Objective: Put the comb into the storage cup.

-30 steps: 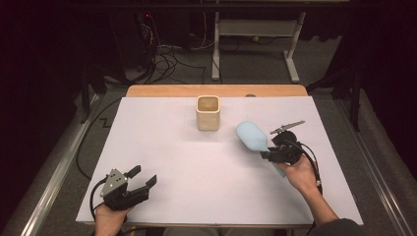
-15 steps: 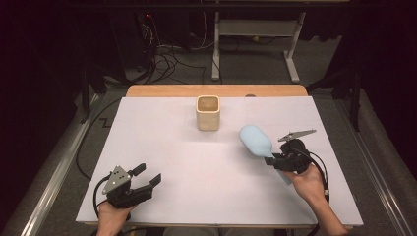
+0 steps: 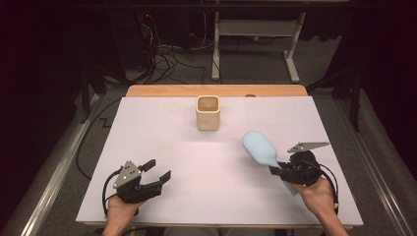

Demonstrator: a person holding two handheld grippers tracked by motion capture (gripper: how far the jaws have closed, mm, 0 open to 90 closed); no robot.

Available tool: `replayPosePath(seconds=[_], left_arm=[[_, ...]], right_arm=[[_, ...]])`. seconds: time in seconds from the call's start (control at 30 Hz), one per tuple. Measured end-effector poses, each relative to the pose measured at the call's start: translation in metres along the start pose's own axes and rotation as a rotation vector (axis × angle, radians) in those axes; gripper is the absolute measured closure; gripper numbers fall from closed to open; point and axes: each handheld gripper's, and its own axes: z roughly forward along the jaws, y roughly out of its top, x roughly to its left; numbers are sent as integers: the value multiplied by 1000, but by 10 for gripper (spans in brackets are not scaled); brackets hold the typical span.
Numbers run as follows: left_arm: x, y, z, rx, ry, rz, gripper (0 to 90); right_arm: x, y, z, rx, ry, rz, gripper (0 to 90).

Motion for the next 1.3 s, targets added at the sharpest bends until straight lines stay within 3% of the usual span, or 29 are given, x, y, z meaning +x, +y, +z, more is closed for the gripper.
replayPosePath(seconds=[0.27,0.87,1.0,1.17,1.3], left_arm=[[-6,4,6,-1,0,5,288],[-17,12,23,14,-63,5,283],[-19,14,27,17,-82,-11,285],[-23,17,32,18,-101,-8,286],[-29,19,37,24,-100,23,274]], right_arm=[[11,-10,-6,-22,27,-18,709],[28,-15,4,-20,65,-62,709],[32,-15,4,-29,70,-76,709],[35,-14,4,-31,69,-90,709],[37,-13,5,-36,69,-94,709]])
